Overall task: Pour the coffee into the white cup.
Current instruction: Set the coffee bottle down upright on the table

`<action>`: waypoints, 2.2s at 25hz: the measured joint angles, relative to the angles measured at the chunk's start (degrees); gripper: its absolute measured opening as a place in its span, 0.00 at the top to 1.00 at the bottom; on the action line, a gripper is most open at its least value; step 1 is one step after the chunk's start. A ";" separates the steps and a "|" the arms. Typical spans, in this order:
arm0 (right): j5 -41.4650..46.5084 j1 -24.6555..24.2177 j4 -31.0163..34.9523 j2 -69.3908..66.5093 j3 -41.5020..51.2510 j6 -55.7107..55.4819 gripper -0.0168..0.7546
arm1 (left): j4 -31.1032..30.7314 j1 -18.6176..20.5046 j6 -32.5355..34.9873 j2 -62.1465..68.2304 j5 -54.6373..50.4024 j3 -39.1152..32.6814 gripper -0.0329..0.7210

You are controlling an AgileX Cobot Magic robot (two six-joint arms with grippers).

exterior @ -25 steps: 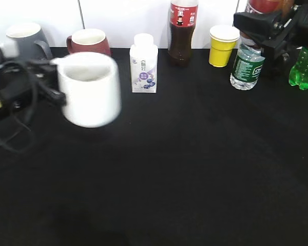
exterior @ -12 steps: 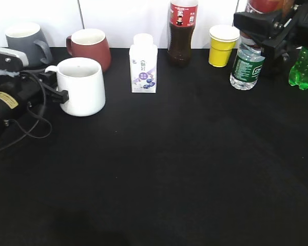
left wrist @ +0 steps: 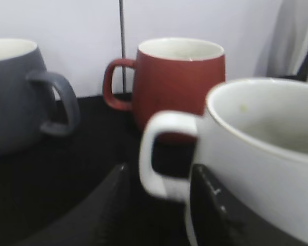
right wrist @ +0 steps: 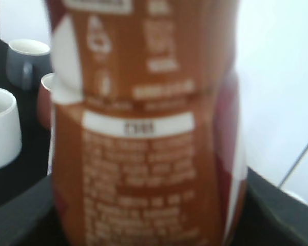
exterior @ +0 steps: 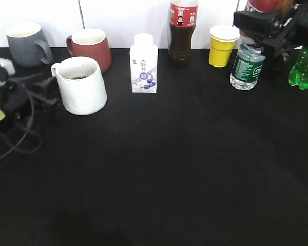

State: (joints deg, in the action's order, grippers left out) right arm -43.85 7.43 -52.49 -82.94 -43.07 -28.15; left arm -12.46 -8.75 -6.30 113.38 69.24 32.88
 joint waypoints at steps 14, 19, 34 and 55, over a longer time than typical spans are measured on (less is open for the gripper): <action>-5.40 0.00 3.12 -22.23 -0.05 1.10 0.30 | -3.23 0.00 0.00 -24.64 -6.02 -13.10 0.54; -12.56 0.00 11.79 -30.74 -0.10 8.83 0.30 | -3.73 0.00 0.00 -24.71 -6.31 -13.10 0.54; -10.43 0.00 12.93 -32.30 -0.39 9.58 0.30 | -5.43 0.00 0.00 -24.71 -5.30 -13.10 0.54; -3.85 0.00 13.73 -29.35 1.10 11.73 0.18 | -6.09 0.00 0.00 -24.71 -5.28 -13.10 0.54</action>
State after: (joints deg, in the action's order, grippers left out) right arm -47.71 7.43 -38.76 -112.30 -41.97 -16.42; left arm -18.54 -8.75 -6.30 88.67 63.95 19.77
